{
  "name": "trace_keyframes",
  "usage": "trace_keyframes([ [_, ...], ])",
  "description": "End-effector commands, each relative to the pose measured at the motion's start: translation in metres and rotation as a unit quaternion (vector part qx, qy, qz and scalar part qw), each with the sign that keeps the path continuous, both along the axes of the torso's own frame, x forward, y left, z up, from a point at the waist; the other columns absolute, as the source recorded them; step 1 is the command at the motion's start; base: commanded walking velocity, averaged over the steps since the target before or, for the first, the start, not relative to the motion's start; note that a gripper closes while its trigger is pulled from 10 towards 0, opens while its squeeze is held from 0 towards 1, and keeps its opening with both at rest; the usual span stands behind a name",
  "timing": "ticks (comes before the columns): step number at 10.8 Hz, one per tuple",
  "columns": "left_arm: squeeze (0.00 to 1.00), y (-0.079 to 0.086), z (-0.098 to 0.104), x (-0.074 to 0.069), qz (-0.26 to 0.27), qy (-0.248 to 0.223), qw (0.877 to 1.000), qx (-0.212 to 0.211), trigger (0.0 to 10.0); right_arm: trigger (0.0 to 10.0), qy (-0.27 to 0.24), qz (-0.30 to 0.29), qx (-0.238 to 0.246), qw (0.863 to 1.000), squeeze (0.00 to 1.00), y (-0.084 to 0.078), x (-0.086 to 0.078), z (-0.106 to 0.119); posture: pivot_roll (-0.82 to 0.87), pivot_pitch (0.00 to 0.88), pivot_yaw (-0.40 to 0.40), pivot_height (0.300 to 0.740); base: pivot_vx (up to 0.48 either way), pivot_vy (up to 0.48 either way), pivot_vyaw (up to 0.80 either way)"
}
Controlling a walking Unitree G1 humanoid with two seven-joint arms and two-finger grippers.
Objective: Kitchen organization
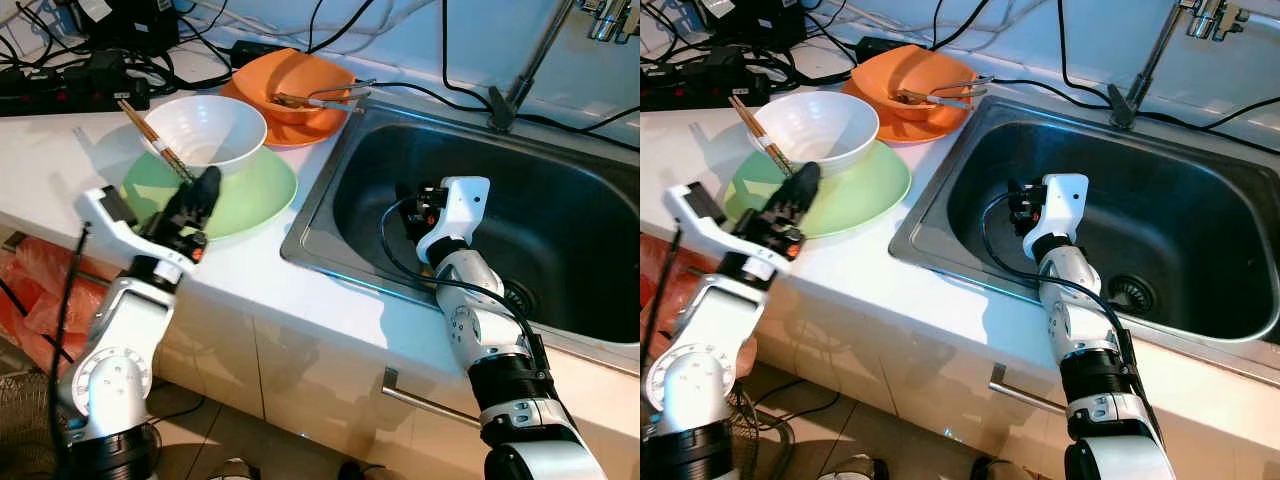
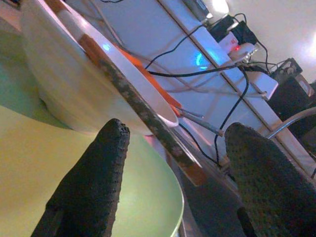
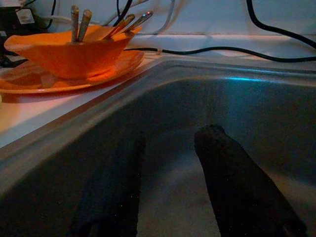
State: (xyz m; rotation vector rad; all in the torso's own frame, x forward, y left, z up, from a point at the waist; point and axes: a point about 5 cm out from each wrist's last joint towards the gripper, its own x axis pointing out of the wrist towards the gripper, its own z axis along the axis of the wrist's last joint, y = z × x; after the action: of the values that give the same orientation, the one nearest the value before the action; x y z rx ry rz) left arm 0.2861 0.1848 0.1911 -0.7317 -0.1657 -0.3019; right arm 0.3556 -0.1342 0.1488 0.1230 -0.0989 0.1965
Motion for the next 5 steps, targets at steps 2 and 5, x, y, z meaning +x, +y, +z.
trace_keyframes([
  [2,0.00,-0.0056,-0.0006,0.0051,-0.008,0.009,1.000,-0.007,10.0,10.0,-0.004,-0.008,-0.001,1.000,0.00,-0.0034,-0.0016,0.0007,0.07,0.105,-0.053,0.740,0.000,0.000,0.00],
  [5,0.00,-0.0079,0.0025,0.0087,-0.004,0.006,1.000,-0.027,10.0,10.0,-0.004,-0.010,0.000,1.000,0.00,-0.0046,-0.0034,-0.0001,0.06,0.105,-0.050,0.740,0.000,0.000,0.00],
])
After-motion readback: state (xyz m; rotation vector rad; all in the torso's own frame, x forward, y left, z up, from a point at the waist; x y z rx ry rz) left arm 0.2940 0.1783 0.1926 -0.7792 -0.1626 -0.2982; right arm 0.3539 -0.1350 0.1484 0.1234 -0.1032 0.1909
